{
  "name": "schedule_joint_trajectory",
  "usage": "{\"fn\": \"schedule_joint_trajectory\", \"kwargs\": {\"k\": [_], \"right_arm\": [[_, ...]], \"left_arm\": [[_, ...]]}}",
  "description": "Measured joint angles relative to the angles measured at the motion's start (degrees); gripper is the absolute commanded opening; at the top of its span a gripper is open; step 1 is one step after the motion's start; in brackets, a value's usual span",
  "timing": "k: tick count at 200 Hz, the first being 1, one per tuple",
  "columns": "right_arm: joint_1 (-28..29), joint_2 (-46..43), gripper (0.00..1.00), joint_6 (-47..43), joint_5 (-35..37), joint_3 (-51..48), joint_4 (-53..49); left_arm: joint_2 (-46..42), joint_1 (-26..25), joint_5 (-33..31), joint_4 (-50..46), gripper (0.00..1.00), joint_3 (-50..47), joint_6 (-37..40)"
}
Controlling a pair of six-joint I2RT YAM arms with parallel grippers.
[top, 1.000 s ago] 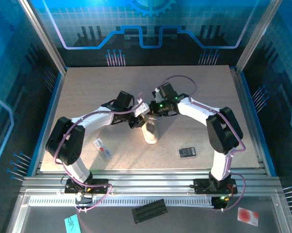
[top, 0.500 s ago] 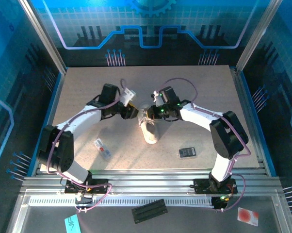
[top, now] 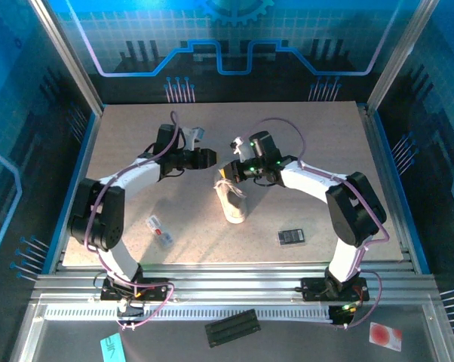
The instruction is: Tie the shoes
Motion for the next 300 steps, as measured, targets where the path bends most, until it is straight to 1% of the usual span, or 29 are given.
{"fn": "schedule_joint_trajectory", "kwargs": {"k": [24, 39, 50, 86, 124, 140, 176, 183, 188, 192, 197, 208, 233, 248, 300], "right_arm": [[-0.31, 0.37, 0.01, 0.00, -1.03, -0.63, 0.74], [-0.48, 0.57, 0.02, 0.00, -1.25, -1.05, 1.16], [-0.52, 0.70, 0.02, 0.00, -1.44, -1.27, 1.33], [-0.74, 0.79, 0.02, -0.02, -1.68, -1.75, 1.84], [-0.90, 0.79, 0.02, 0.00, -1.70, -2.84, 2.71], [-0.90, 0.79, 0.02, 0.02, -1.77, -3.13, 3.21], [-1.03, 0.76, 0.02, 0.04, -2.29, -4.07, 4.52], [-1.09, 0.76, 0.06, 0.04, -2.29, -4.28, 4.72], [-1.16, 0.76, 0.10, 0.09, -2.32, -4.48, 4.81], [-1.18, 0.76, 0.15, 0.04, -2.29, -4.61, 4.85], [-1.27, 0.74, 0.24, 0.39, -2.32, -4.81, 4.85], [-1.33, 0.66, 0.35, 0.50, -2.29, -5.29, 5.11], [-1.53, -0.85, 0.46, 1.01, -1.86, -6.88, 5.18], [-1.79, -2.54, 0.50, 1.62, -1.05, -7.72, 5.18], [-2.89, -7.45, 0.52, 4.81, 2.05, -8.81, 5.01]], "left_arm": [[1.84, -0.02, 2.03, 6.58, 0.42, -2.89, -7.52], [2.60, -0.11, 2.67, 9.05, 0.39, -4.26, -11.26], [2.95, -0.17, 2.91, 10.49, 0.38, -4.85, -13.77], [3.41, -0.57, 3.69, 15.85, 0.38, -6.71, -19.91], [3.80, -1.90, 3.72, 18.29, 0.38, -7.78, -24.00], [4.26, -2.58, 4.02, 19.76, 0.32, -8.00, -25.46], [5.33, -3.10, 4.70, 21.59, 0.09, -8.63, -28.68], [5.42, -3.13, 4.72, 21.68, 0.03, -8.74, -29.05], [5.49, -3.13, 4.76, 21.84, 0.00, -8.76, -28.96], [5.51, -3.13, 4.79, 21.88, 0.00, -8.76, -29.07], [5.55, -3.13, 4.74, 21.92, 0.00, -8.76, -29.46], [5.55, -3.13, 4.74, 22.10, 0.00, -8.79, -29.59], [5.55, -3.08, 4.72, 22.08, 0.00, -8.79, -29.57], [5.55, -3.06, 4.72, 22.05, 0.00, -8.79, -29.55], [5.55, -3.06, 4.68, 21.77, 0.00, -8.79, -29.24]]}}
